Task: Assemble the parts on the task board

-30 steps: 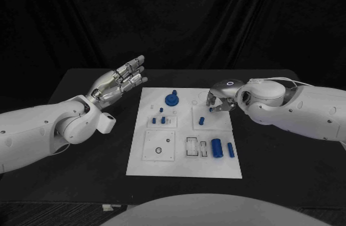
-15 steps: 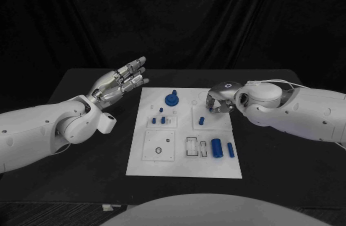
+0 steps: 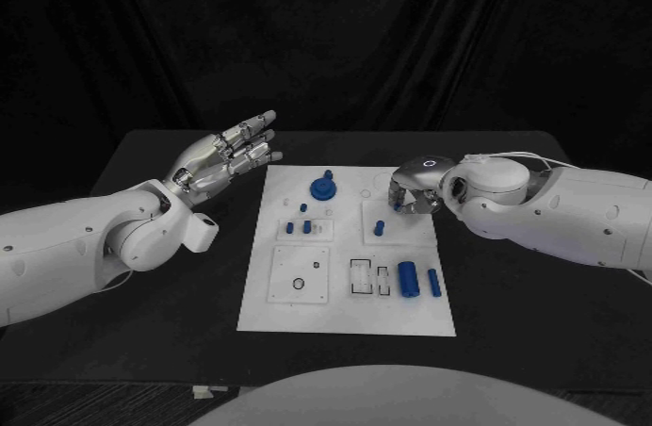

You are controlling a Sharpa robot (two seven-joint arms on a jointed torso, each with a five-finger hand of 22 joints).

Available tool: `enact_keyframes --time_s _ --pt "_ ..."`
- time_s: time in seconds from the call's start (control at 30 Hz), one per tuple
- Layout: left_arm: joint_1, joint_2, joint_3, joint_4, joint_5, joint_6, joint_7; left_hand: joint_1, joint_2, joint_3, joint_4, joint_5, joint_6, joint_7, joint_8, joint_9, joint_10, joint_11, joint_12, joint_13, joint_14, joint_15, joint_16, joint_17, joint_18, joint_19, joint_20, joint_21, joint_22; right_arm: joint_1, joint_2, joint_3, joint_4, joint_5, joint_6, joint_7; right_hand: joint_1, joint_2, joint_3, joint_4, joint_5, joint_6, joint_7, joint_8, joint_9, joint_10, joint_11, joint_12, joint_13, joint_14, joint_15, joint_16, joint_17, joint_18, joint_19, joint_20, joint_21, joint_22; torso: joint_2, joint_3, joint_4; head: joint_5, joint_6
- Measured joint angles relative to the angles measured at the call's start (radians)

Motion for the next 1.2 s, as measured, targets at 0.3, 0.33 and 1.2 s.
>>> enact_keyframes --time_s 0.3,0.33,1.2 --pt "-0.001 0.004 0.000 -0.005 0.000 0.005 -0.004 0.000 0.000 0.003 -0.003 0.012 0.004 0.004 0.004 0.000 0.000 0.000 0.004 0.001 0.004 0.004 0.004 0.002 0.000 0.011 0.003 0.004 0.003 -0.004 0.004 -0.001 -0.005 0.002 -0.019 0.008 0.010 0.001 0.049 -0.024 -0.094 0.063 -0.002 0.012 0.003 0.070 -0.009 0.007 -0.002 0.006 0.006 0.009 0.015 0.000 0.000 0.000 0.049 0.000 -0.001 -0.0001 0.0001 0.001 0.000" --pt "-0.002 0.004 0.000 -0.005 0.000 0.006 -0.005 0.003 0.003 0.003 -0.006 0.012 0.004 0.004 0.004 0.000 0.002 0.001 0.004 0.001 0.004 0.003 0.004 0.002 0.000 0.013 0.001 0.004 0.003 -0.005 0.003 -0.001 -0.005 0.002 -0.023 0.010 0.011 0.000 0.054 -0.026 -0.102 0.068 -0.001 0.012 0.003 0.077 -0.009 0.007 -0.003 0.008 0.008 0.010 0.017 0.000 0.000 0.000 0.055 0.000 -0.001 -0.0001 0.0001 0.001 0.000" --pt "-0.004 0.014 0.000 -0.020 0.000 0.013 -0.024 0.013 0.005 0.011 -0.025 0.027 0.007 0.007 0.004 0.001 0.004 0.018 0.008 0.002 0.025 0.010 0.016 0.006 0.000 0.037 0.005 0.012 0.013 0.072 -0.107 -0.003 0.167 0.004 -0.152 0.026 0.006 -0.008 0.076 -0.018 -0.109 0.073 0.002 0.011 0.002 0.084 -0.009 -0.004 -0.004 0.019 0.012 0.029 0.037 -0.008 0.007 0.007 0.086 0.001 -0.003 -0.0017 0.0012 0.004 0.000"
